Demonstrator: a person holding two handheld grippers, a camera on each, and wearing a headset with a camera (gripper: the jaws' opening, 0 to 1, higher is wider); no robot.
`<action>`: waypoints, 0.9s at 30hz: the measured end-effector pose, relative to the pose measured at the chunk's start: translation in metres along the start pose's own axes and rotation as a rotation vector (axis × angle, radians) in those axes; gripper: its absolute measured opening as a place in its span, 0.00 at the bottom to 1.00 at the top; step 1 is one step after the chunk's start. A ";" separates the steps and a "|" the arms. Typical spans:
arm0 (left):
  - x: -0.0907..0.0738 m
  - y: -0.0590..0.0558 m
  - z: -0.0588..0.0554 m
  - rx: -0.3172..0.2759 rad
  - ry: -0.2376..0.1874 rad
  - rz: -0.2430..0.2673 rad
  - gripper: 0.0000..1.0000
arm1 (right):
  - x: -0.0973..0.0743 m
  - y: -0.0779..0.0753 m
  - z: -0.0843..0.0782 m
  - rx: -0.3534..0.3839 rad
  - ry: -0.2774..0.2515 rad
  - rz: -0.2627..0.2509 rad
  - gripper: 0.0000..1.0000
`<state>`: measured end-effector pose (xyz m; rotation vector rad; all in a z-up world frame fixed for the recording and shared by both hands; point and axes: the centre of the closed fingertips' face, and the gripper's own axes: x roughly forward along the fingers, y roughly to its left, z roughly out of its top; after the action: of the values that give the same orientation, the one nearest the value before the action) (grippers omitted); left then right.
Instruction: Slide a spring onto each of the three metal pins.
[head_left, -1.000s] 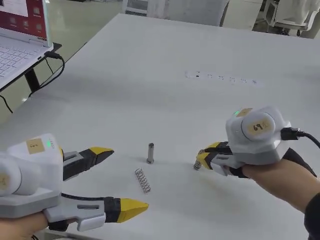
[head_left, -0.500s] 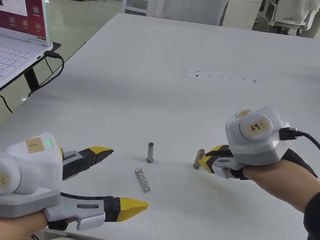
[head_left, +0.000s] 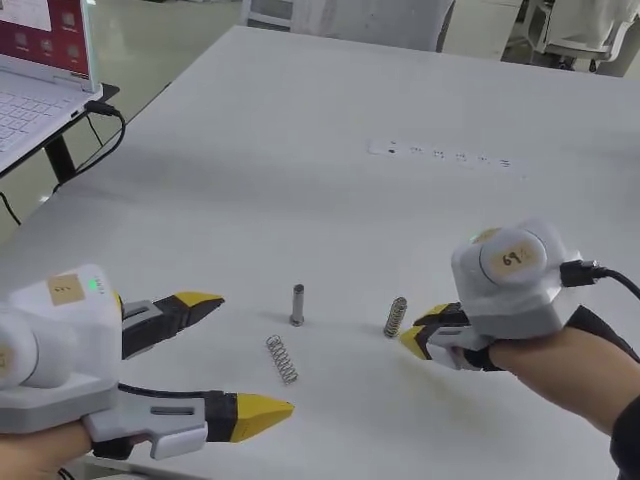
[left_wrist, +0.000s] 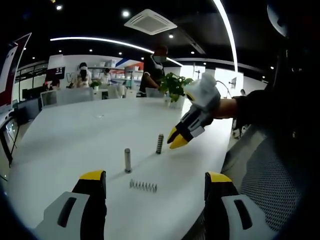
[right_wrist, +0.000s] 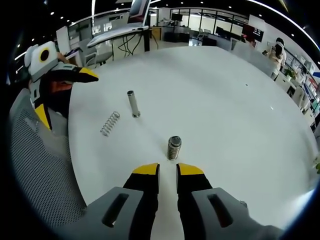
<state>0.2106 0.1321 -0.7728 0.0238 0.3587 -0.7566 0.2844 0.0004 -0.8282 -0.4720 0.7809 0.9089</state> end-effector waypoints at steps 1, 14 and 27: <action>0.000 0.000 0.000 0.001 0.000 0.000 0.77 | 0.000 0.002 -0.001 -0.001 0.004 0.003 0.11; 0.000 -0.001 0.001 0.005 -0.002 0.000 0.77 | -0.001 0.030 0.002 -0.040 0.007 0.049 0.11; -0.001 -0.001 0.002 0.007 -0.008 0.001 0.77 | 0.004 0.053 0.013 -0.085 -0.001 0.091 0.12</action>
<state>0.2100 0.1322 -0.7705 0.0278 0.3481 -0.7569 0.2468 0.0394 -0.8252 -0.5133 0.7698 1.0302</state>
